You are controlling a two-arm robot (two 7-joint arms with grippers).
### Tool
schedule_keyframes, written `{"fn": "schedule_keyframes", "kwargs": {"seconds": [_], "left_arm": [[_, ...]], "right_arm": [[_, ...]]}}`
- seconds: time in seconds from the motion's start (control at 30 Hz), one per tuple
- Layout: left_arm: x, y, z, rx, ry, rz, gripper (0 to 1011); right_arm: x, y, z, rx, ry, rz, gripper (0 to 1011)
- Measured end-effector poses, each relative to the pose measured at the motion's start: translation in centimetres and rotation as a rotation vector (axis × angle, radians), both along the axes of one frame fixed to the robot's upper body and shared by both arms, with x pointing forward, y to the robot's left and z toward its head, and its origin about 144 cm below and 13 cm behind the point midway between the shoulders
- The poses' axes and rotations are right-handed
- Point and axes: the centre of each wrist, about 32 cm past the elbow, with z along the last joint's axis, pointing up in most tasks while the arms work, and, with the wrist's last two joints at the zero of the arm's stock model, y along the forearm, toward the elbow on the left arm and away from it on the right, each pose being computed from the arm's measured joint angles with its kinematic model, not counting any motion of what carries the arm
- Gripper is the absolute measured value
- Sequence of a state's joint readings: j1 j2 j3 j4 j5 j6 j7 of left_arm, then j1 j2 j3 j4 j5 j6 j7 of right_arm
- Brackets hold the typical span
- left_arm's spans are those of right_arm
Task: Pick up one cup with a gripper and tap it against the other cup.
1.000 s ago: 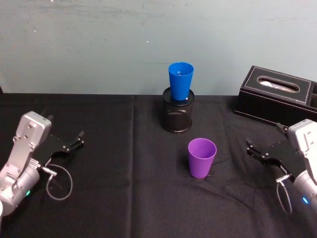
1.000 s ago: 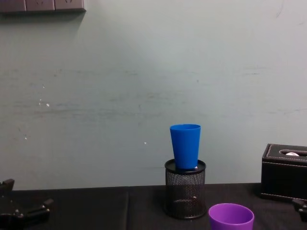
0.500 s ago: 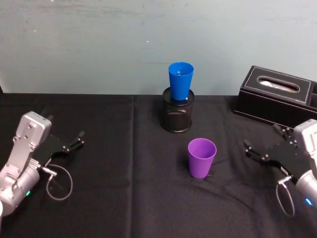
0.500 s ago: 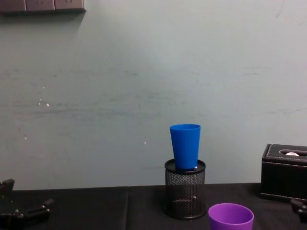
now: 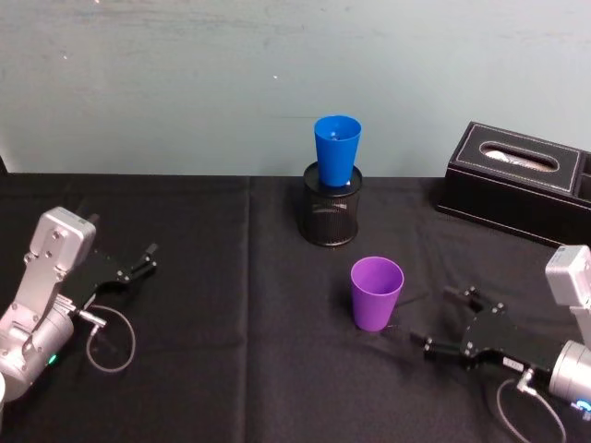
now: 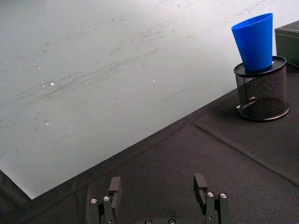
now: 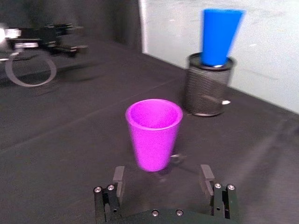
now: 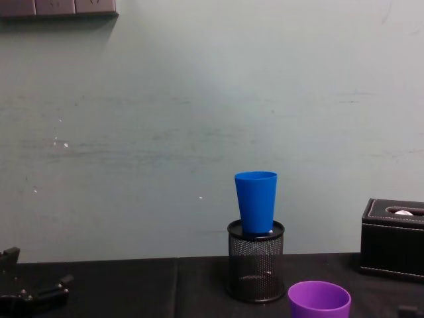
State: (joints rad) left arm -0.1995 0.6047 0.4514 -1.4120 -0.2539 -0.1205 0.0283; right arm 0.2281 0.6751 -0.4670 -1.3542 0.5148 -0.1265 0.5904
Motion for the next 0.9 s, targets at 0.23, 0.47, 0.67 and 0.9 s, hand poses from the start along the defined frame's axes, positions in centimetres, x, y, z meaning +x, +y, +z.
{"fn": "schedule_keyframes", "kwargs": {"seconds": [0.23,0.47,0.67,0.9], "left_arm": [[0.0,0.0,0.0,0.000,0.000,0.000,1011],[0.0,0.0,0.0,0.000,0.000,0.000,1011],[0.0,0.0,0.0,0.000,0.000,0.000,1011],[0.0,0.0,0.0,0.000,0.000,0.000,1011]], "right_arm": [[0.2,0.7,-0.4,0.021,0.031,0.071,1002],[0.6,1.9,-0.8,0.044,0.000,0.057,1002],[1.4,3.0,-1.1,0.051,-0.021,0.037,1002],[2.6,4.4,-1.5,0.062,-0.022,0.038,1002]]}}
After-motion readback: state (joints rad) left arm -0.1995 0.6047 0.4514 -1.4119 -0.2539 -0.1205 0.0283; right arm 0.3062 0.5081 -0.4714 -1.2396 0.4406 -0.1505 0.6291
